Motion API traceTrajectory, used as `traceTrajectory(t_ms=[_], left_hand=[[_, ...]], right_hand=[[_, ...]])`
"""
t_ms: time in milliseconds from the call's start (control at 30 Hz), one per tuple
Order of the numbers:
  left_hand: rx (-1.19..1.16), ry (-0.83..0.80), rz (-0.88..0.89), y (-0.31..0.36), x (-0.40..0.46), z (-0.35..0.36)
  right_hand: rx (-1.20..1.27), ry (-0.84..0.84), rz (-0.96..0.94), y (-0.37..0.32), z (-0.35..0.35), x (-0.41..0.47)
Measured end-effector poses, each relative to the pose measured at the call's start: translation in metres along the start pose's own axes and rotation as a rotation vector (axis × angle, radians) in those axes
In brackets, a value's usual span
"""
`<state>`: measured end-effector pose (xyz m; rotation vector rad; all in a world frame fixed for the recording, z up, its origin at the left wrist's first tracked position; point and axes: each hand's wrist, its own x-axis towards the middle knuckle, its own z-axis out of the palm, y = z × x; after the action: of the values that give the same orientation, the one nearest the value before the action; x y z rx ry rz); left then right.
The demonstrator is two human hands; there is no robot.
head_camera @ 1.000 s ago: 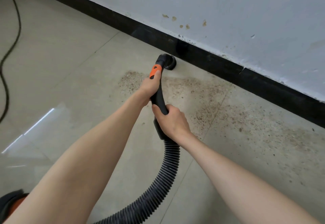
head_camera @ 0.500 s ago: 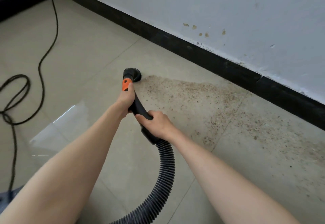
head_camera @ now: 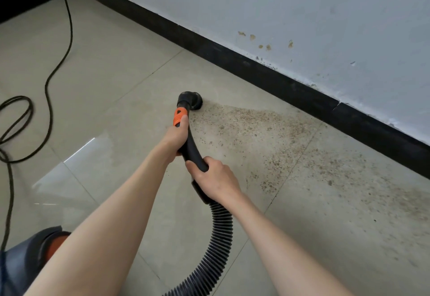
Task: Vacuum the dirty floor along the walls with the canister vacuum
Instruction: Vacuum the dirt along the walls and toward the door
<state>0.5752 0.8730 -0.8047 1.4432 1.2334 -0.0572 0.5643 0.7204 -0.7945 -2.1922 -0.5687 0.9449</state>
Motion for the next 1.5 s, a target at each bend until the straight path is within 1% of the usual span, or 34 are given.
traceTrajectory(t_ms=[500, 700, 967, 1200, 1400, 1500], left_hand=[[0.148, -0.048, 0.080, -0.005, -0.025, 0.048], [0.163, -0.139, 0.109, -0.004, -0.036, 0.077], [0.235, -0.195, 0.151, 0.007, -0.048, 0.109], [0.279, -0.275, 0.171, 0.024, -0.054, 0.138], [0.321, -0.304, 0.176, 0.030, -0.045, 0.141], [0.347, -0.283, 0.183, 0.028, -0.041, 0.134]], right_hand=[[0.091, 0.107, 0.085, 0.031, -0.008, -0.035], [0.075, 0.197, 0.130, 0.044, -0.016, -0.050], [0.124, 0.254, 0.184, 0.057, -0.034, -0.057], [0.174, 0.315, 0.221, 0.064, -0.054, -0.056], [0.191, 0.323, 0.230, 0.062, -0.053, -0.045], [0.168, 0.317, 0.215, 0.058, -0.046, -0.040]])
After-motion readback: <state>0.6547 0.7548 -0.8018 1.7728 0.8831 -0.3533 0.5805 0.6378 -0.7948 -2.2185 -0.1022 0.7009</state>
